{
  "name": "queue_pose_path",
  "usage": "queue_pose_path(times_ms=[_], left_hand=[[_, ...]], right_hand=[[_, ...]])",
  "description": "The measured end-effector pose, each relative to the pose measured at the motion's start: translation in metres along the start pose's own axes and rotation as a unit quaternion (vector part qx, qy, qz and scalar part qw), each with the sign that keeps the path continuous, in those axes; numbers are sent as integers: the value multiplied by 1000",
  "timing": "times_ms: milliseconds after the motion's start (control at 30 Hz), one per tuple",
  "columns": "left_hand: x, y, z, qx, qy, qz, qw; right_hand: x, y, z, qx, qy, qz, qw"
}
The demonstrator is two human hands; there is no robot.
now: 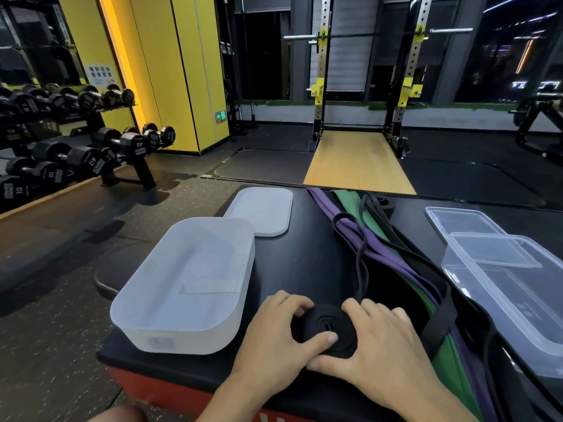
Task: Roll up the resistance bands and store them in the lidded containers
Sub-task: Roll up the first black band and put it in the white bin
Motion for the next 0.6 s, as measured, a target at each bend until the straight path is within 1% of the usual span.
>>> queue_pose_path(times_ms=[67,200,400,600], left_hand=[[1,0,1,-8,-4,4,1000],[2,1,2,-9,-8,7,1000],[4,1,1,-23,-2,15,1000],[6,1,1,-23,5,25,999]], right_hand=[[0,0,-1,5,-1,16,1000],[-3,1,-2,28,-43,49,997],[-5,7,-14,108,-48,68,991],[-3,6,-18,130,-72,70,986]])
Point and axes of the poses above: each hand's wrist, its own x-axis towards the middle knuckle, its own y-axis out of the palm, z = x × y, the point moved 3 cm from there along x, towards the middle knuckle, and after that the axes turned 12 degrees about -y, right-handed, at the moved point
